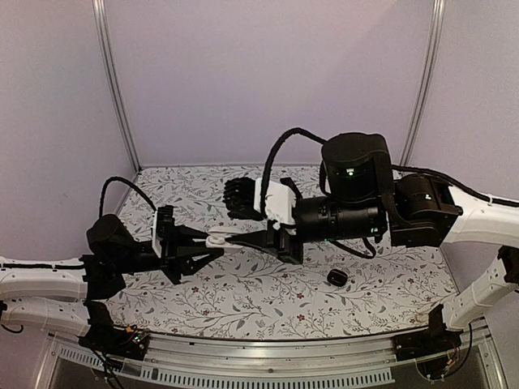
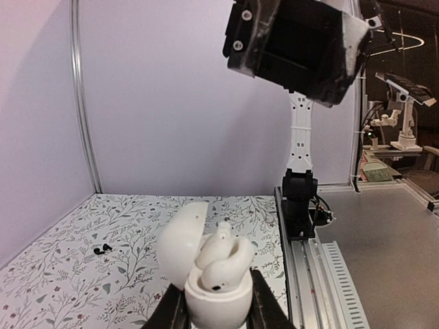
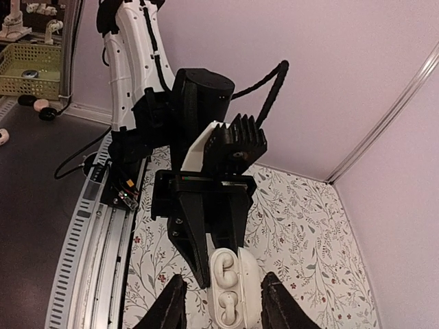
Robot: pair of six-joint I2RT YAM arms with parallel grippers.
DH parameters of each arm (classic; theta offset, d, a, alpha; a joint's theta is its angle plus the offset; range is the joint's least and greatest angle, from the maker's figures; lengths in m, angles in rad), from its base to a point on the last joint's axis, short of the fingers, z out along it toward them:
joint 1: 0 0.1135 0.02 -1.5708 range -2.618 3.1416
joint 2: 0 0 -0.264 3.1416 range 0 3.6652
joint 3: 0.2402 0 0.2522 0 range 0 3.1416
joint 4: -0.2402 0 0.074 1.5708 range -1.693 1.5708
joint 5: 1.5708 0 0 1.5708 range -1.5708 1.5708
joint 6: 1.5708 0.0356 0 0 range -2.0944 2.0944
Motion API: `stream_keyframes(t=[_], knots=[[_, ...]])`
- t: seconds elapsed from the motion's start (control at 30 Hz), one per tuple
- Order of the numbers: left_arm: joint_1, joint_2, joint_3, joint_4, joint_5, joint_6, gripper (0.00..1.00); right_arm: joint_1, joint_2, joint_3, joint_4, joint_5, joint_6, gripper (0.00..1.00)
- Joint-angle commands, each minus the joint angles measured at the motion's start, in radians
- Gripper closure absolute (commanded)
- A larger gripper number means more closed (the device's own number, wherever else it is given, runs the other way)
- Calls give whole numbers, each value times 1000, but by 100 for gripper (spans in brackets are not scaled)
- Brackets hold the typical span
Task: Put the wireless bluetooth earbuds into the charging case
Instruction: Adjust the left earbud in the left side groove of the charging case.
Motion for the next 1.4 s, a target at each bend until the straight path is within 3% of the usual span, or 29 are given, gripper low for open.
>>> stream_keyframes(t=[0.0, 0.13, 0.33, 0.9, 1.37], knots=[[6, 2, 35, -32, -23, -14, 100, 51, 35, 38, -48, 185, -130, 67], [6, 9, 40, -37, -11, -17, 100, 67, 72, 79, -87, 238, -142, 78], [6, 11, 43, -38, -7, -17, 100, 100, 133, 107, -104, 361, -168, 84], [-4, 19, 49, -46, -9, -12, 100, 122, 191, 136, -118, 398, -177, 85], [-12, 18, 48, -51, -22, -6, 100, 134, 218, 130, -90, 515, -194, 83]])
